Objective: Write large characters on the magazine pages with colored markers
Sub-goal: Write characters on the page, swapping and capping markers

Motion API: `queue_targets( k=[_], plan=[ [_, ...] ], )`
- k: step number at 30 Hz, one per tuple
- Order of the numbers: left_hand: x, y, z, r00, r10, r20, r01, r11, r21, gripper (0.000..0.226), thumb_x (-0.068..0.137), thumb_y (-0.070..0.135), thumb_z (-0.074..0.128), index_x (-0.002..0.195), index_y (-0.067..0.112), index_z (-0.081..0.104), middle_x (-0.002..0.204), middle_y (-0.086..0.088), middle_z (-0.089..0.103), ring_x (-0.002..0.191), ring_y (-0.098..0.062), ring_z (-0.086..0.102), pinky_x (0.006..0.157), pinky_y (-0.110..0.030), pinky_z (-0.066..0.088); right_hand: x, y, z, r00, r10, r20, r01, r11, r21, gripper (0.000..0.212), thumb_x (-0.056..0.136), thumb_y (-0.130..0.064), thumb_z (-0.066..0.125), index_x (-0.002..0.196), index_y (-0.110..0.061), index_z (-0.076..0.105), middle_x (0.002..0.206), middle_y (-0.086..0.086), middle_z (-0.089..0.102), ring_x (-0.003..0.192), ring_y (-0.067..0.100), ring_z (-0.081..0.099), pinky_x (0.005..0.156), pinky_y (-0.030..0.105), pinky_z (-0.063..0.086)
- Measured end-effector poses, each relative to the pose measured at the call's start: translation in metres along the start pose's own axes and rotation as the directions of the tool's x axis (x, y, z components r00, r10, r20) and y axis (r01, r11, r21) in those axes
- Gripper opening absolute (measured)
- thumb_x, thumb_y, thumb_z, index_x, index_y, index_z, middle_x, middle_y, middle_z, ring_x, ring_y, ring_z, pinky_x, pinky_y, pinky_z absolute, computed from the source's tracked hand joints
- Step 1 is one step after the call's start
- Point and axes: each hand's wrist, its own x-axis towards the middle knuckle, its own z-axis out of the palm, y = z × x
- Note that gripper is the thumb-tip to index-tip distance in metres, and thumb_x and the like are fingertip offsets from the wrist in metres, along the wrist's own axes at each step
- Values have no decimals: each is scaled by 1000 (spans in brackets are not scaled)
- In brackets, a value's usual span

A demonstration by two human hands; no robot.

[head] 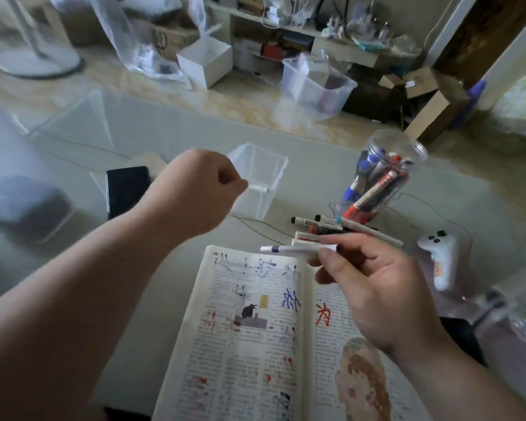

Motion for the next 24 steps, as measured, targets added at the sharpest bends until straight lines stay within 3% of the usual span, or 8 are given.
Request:
queue_targets(
  k=[3, 7, 12, 15, 17, 19, 21, 24],
  plan=[
    [7, -8, -5, 981, -90, -172, 85, 996, -37, 35, 93, 40, 64, 71, 13, 66, 64, -1, 65, 56, -16, 56, 47, -25, 33, 32, -11, 16, 993, -82, -83, 85, 995, 41, 11, 92, -13, 70, 97, -22, 74, 81, 4, 78, 75, 20, 75, 71, 29, 60],
    [8, -11, -9, 980, -100, -170, 92, 994, -55, 38, 94, 41, 62, 71, 10, 65, 64, -4, 63, 57, -20, 56, 48, -26, 35, 83, -22, 38, 973, -160, -163, 159, 987, -18, 14, 94, -12, 68, 95, -26, 71, 81, 3, 77, 73, 21, 74, 76, 42, 63],
    [6, -6, -6, 993, -46, -111, 40, 997, -58, 39, 94, 37, 63, 65, 11, 57, 61, -5, 61, 56, -21, 52, 49, -26, 32, 117, -10, 47, 1000, 6, -6, -7, 981, -195, 47, 95, -15, 68, 140, -15, 54, 80, 0, 76, 76, 22, 75, 82, 43, 62],
    [3, -2, -2, 997, -27, -72, 24, 999, -47, 36, 95, 36, 62, 68, 12, 59, 63, -4, 61, 55, -19, 51, 48, -26, 32, 113, 9, 26, 996, 82, -29, -87, 926, -368, 36, 95, -12, 65, 130, -16, 61, 77, 0, 75, 69, 14, 72, 74, 36, 63],
    [2, -1, 2, 1000, -10, -24, 9, 999, -41, 34, 95, 36, 61, 69, 14, 61, 63, -1, 60, 56, -16, 51, 49, -25, 32, 104, 28, 4, 990, 124, -74, -144, 828, -542, 23, 92, -13, 66, 114, -18, 69, 80, -2, 74, 70, 15, 70, 71, 33, 61],
    [1, 0, 8, 998, 35, 55, -34, 999, -25, 30, 95, 36, 61, 70, 20, 62, 64, 3, 61, 57, -12, 53, 50, -25, 35, 90, 46, -22, 980, 174, -97, -189, 657, -729, 16, 91, -18, 66, 104, -21, 73, 85, -7, 72, 74, 16, 65, 64, 22, 50],
    [-3, 2, 14, 982, 84, 171, -85, 996, -4, 24, 95, 38, 62, 76, 25, 64, 70, 8, 63, 60, -6, 55, 53, -24, 39, 71, 60, -42, 973, 206, -103, -193, 482, -855, 14, 91, -24, 64, 102, -26, 73, 93, -6, 72, 81, 17, 62, 64, 23, 43],
    [-11, 5, 24, 925, 129, 357, -146, 989, 22, 14, 95, 42, 63, 87, 31, 68, 77, 14, 62, 65, -2, 56, 56, -20, 39, 53, 76, -63, 988, 148, -54, -112, 419, -901, 23, 91, -26, 65, 113, -26, 70, 112, -5, 67, 100, 19, 62, 77, 27, 43]
  ],
)
